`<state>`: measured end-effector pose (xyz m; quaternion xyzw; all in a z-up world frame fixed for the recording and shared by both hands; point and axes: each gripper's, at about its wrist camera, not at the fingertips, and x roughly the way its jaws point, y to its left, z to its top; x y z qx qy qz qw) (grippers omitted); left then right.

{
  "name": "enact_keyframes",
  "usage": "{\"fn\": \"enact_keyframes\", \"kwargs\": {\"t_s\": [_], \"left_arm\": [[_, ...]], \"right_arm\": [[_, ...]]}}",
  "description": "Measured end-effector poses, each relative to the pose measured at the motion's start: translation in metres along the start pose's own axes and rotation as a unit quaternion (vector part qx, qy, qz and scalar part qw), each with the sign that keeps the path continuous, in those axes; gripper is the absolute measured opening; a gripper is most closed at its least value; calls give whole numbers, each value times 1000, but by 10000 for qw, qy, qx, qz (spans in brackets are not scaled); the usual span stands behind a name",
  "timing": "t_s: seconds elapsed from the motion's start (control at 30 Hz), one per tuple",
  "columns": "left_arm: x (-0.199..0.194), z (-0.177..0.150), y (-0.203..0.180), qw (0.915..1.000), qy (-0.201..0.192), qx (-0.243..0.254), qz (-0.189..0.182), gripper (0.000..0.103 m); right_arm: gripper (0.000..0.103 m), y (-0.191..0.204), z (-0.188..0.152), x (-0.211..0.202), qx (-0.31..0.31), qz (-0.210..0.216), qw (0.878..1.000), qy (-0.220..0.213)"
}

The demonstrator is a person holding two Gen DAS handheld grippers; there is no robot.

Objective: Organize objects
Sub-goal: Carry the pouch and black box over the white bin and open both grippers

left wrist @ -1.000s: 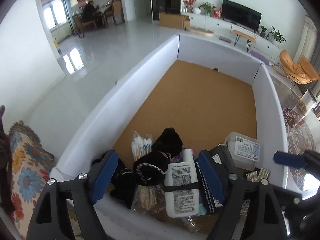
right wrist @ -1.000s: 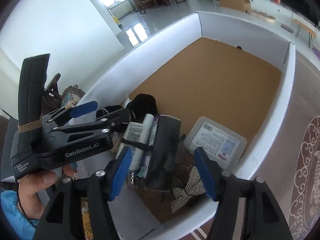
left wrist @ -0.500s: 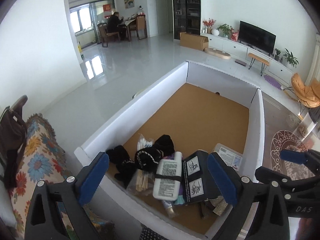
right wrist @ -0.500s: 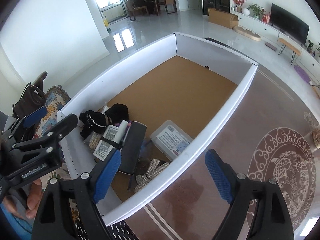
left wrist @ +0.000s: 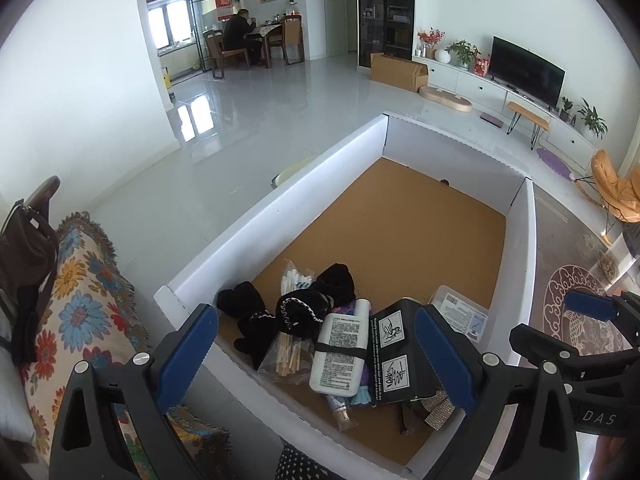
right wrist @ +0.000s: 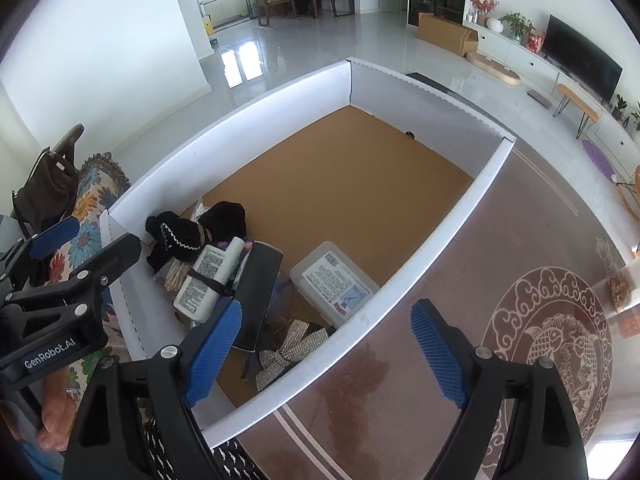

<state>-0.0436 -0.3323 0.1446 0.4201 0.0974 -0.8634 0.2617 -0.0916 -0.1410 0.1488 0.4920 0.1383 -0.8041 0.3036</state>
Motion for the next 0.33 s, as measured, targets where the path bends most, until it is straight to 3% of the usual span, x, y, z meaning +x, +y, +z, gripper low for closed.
{"fn": "enact_keyframes", "kwargs": {"t_s": [0.17,0.33], "left_arm": [[4,0,-1,10000,30,66,68,100],[-9,-5,2,9992,-330,-158,154,100]], "right_arm": [[88,2,-2,6,1,49,10000,23],[88,0,-6,9,63,69,10000,-8]]}}
